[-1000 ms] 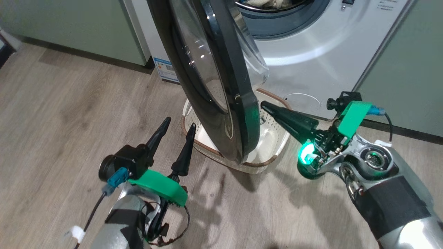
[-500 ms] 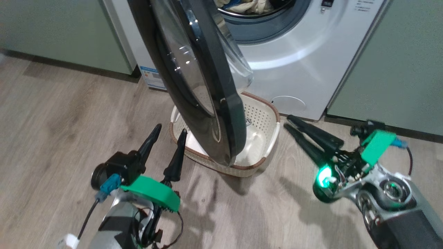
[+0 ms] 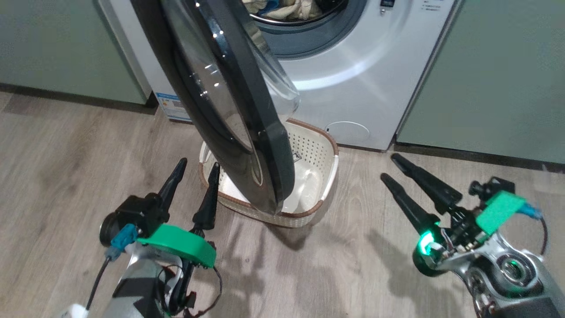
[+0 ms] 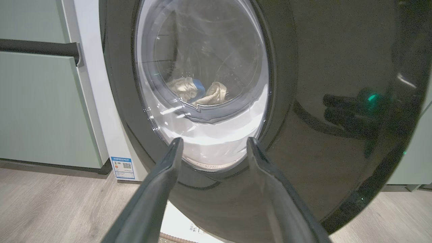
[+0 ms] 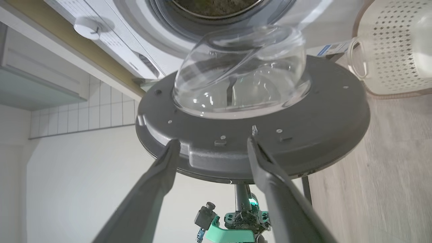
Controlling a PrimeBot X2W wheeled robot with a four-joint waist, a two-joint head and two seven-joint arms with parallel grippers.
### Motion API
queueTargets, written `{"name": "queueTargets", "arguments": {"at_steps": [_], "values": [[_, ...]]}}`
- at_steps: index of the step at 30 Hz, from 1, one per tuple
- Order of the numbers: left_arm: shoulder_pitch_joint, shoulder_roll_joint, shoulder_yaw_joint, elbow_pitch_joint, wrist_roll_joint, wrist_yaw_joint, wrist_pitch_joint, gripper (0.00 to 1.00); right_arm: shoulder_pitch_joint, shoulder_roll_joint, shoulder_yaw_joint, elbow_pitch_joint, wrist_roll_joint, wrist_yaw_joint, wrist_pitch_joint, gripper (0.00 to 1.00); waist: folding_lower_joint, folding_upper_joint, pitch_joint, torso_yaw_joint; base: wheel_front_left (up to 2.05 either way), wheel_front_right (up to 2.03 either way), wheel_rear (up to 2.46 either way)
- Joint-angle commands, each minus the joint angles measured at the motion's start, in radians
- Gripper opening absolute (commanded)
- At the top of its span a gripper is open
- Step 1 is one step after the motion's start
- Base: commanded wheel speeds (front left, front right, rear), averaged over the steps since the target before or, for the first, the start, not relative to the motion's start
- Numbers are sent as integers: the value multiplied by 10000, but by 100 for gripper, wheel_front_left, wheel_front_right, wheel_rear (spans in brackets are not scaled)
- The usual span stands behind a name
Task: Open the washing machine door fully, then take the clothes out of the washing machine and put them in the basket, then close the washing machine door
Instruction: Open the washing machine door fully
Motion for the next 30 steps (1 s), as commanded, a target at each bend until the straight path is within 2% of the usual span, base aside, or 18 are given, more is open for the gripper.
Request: {"name": "queueTargets", "arguments": {"at_steps": [1,14,20,26,28,30], "values": [[-116,137,382,-380,93,16,-51,100,-82,-65,-18,-429,-54,44,-135,100,0,-1,-15,-48,0,0,0],[119,136,635,-442,157,14,-51,100,1912,-811,-1602,-1977,-1201,44,-1482,100,0,-1,-131,-332,0,0,0],[149,136,731,-457,147,18,-51,100,2492,-1121,-2124,-2848,-3159,44,-2947,100,0,-1,-114,-413,0,0,0],[154,136,768,-528,176,61,-51,100,2445,-1621,-2224,-3439,-5889,44,-4698,100,0,-1,-96,-513,0,0,0],[162,136,776,-545,182,66,-51,100,2389,-1665,-2248,-3556,-6260,44,-5049,100,0,-1,-92,-527,0,0,0],[176,136,795,-577,189,68,-51,100,2357,-1969,-2193,-3622,-7403,44,-5650,100,0,-1,-89,-547,0,0,0]]}}
